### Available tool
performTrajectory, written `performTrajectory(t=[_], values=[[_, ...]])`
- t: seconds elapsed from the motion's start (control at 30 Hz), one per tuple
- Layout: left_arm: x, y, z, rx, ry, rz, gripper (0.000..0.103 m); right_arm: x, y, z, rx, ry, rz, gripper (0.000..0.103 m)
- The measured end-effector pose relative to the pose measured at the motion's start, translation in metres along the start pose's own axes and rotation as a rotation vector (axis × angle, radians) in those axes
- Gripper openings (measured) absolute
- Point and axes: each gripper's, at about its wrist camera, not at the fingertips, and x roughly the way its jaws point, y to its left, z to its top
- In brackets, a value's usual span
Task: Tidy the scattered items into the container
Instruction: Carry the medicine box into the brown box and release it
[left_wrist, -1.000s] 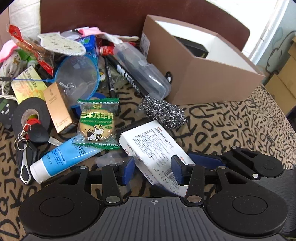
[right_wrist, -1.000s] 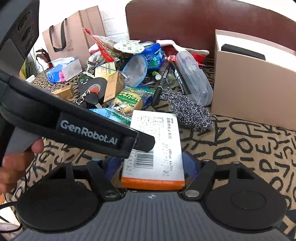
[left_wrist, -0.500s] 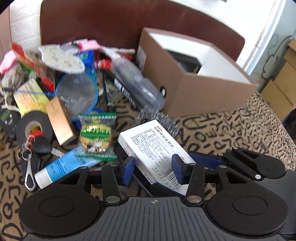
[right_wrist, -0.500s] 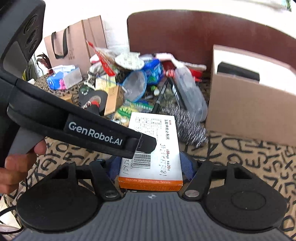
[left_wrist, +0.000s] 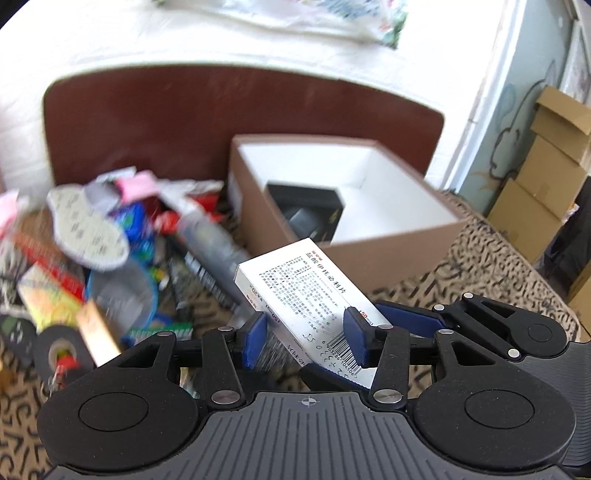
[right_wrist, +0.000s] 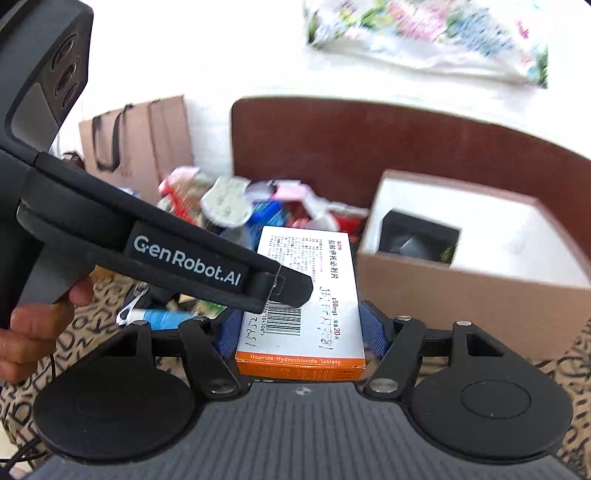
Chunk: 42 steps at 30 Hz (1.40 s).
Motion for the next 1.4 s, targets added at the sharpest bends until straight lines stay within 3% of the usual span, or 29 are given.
performTrajectory(t=[0.23,0.4,0.8,1.1,1.4], values=[[0.017,-0.032,0.043,0.082,-0.051,-0.047,0.06,-0.013,-0.033,0.021,-0.004,-0.075,-0.096,0.071],[0.042,-0.044,0.066,0.11,-0.053,-0.065,0.063,-0.003,-0.057,0.036,0.034,-0.071,-0.123,0.071],[0.105,-0.014,0.101,0.066,0.005,-0.068,0.065,0.054,-0.085,0.052,0.048,-0.034,-0.106,0.071],[0.158,0.001,0.111,0.076,0.079,-0.05,0.064,0.104,-0.105,0.054,0.079,0.075,-0.098,0.071],[0.183,0.012,0.135,0.084,0.06,-0.026,0.064,0.134,-0.111,0.064,0.041,0.089,-0.13,0.072]])
